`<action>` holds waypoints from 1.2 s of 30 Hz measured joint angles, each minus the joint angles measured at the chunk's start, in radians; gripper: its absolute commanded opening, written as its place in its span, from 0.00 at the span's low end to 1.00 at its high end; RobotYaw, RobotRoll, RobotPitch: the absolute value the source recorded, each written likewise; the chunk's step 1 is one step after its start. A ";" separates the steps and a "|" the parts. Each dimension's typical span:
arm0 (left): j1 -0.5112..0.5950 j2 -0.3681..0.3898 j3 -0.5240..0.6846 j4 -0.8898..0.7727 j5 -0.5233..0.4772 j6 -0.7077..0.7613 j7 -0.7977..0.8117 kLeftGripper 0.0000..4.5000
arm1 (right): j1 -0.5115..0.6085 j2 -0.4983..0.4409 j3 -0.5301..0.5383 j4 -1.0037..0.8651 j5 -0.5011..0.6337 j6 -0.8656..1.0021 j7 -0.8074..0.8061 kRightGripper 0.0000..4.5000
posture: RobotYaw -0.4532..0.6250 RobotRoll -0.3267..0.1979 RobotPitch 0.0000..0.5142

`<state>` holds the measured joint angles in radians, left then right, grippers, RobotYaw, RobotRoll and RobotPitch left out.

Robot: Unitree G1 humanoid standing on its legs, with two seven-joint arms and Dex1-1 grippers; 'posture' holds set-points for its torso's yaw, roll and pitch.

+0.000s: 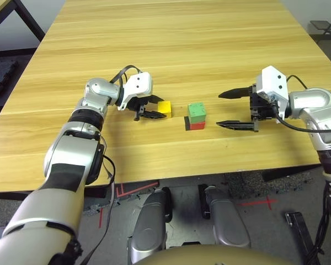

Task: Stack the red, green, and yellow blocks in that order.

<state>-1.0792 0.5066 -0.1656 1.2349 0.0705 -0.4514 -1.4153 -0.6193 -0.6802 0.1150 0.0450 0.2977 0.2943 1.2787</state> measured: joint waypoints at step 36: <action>0.124 0.029 0.009 -0.949 -0.242 0.788 -0.028 0.46 | 0.036 -0.121 -0.093 -0.130 0.122 0.145 0.011 1.00 | 0.53 0.70 0.35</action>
<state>-0.9552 0.5353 -0.1564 0.2861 -0.1713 0.3366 -1.4436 -0.5834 -0.8012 0.0221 -0.0847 0.4193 0.4390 1.2893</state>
